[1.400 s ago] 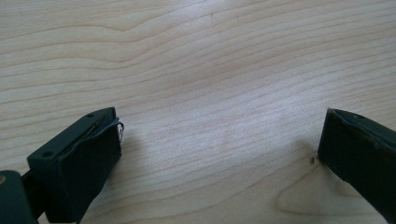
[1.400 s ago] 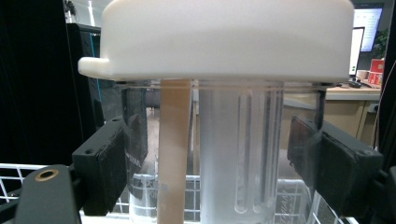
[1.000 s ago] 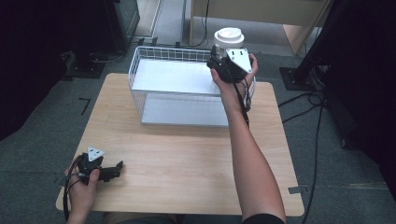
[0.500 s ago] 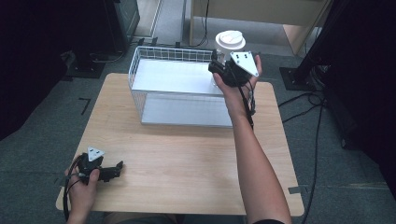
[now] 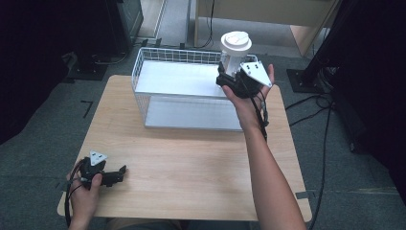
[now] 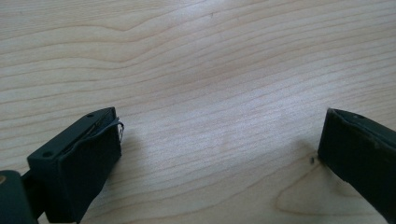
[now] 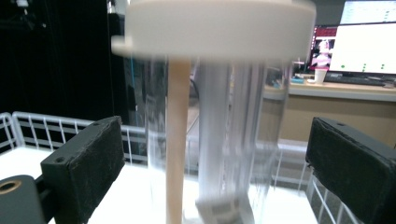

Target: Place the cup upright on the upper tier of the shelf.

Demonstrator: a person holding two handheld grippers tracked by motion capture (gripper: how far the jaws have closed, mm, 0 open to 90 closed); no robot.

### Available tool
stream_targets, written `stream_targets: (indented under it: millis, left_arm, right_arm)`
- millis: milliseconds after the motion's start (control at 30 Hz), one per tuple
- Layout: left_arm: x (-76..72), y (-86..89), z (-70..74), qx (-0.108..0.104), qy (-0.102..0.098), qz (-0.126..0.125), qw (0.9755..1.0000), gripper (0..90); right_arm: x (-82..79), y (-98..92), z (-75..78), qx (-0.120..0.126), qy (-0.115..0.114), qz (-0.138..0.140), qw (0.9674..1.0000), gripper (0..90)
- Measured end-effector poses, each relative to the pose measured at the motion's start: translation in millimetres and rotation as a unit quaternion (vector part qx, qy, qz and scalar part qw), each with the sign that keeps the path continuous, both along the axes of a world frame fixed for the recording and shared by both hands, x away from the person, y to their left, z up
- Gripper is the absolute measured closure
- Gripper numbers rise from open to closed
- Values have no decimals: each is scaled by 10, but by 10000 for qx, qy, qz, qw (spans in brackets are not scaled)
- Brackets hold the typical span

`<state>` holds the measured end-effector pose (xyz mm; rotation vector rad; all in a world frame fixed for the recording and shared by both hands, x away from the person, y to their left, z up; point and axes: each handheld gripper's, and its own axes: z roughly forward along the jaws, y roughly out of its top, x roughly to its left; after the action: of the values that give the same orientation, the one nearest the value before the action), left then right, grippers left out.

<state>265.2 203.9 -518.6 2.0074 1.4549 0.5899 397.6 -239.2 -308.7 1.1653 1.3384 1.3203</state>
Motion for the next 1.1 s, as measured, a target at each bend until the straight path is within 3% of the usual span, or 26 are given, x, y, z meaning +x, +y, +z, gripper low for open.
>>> stream_targets:
  millis: [333,533,900,1100]
  left_arm:
    - [-1,-2,-2,-15,-1,8,10000,0]
    - [-1,-1,0,8,1,-2,10000,0]
    - [-1,-4,-1,-6,1,10,10000,0]
    - [-1,-3,-1,0,5,6,10000,0]
  right_arm:
    - [-273,-181,-244,-17,146,-38,9999,46]
    - [-516,-319,-393,-121,185,-60,9997,47]
    - [-1011,-550,-858,-451,312,-43,9985,49]
    - [-1170,-625,-1104,-407,496,-39,9979,51]
